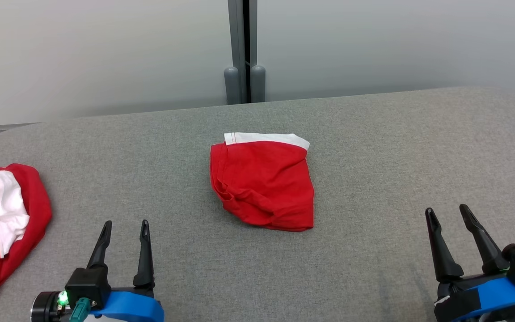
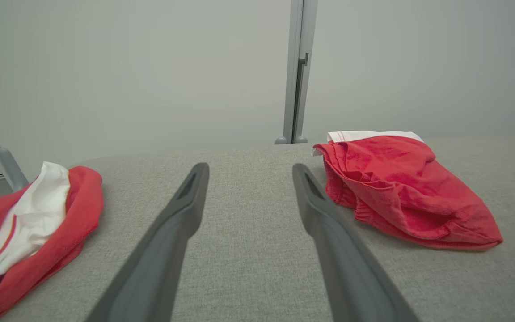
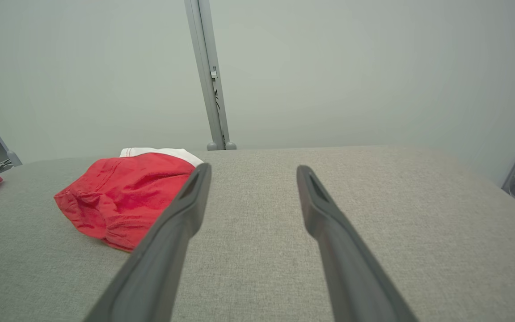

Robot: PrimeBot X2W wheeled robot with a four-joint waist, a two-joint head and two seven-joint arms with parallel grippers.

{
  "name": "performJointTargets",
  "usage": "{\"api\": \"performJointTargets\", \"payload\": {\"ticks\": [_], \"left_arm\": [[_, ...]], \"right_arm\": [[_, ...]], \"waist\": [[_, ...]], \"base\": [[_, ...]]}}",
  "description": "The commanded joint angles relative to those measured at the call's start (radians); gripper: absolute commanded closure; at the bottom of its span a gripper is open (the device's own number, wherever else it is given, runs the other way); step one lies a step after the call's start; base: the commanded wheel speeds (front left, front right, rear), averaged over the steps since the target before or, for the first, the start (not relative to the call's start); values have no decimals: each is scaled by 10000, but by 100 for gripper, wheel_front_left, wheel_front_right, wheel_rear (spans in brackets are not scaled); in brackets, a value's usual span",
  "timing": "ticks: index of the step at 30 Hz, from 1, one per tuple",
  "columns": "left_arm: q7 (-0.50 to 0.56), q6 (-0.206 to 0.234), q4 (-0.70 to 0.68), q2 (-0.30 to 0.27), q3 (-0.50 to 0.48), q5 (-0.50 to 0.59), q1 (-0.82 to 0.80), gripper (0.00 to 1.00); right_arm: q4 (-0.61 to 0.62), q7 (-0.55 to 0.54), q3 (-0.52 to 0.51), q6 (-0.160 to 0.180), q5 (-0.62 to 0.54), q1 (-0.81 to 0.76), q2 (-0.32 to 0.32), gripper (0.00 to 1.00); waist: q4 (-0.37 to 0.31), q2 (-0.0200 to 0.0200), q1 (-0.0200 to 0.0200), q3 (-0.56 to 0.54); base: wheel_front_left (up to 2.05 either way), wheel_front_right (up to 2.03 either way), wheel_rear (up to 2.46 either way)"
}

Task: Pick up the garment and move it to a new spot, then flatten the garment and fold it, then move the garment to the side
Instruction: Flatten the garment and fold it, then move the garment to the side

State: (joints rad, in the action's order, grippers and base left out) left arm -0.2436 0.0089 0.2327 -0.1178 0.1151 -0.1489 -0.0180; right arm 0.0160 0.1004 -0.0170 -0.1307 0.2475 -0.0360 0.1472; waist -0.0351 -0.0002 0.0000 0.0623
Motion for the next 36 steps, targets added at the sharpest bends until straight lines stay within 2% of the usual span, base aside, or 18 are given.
{"api": "performJointTargets", "payload": {"ticks": [1, 15, 19, 25, 36], "left_arm": [[6, 53, -36, -62, -12, -17, 65, 0], [16, 222, -131, -97, 50, -157, 16, 0], [-2, 220, -198, -124, 85, -132, -292, 0], [-61, 161, -429, -119, 253, 25, -1043, 0], [-220, 69, -419, 260, 552, 41, -2458, 0]], "right_arm": [[89, -30, -35, -1, -60, -179, -64, 0], [322, -192, -150, -1, -20, -206, -118, 0], [286, -220, -195, -1, 32, 56, -59, 0], [-375, -381, 35, -1, 345, 981, 269, 0], [-3348, -180, 1677, -1, 920, 3770, 530, 0]], "waist": [[-8, 2, 0, -4], [9, 2, 0, 43], [113, 2, 0, 366], [537, 2, 0, 1385], [1717, 2, 0, 2821]], "base": [[0, 0, 0], [0, 0, 0], [0, 0, 0], [0, 0, 0], [0, 0, 0]]}}
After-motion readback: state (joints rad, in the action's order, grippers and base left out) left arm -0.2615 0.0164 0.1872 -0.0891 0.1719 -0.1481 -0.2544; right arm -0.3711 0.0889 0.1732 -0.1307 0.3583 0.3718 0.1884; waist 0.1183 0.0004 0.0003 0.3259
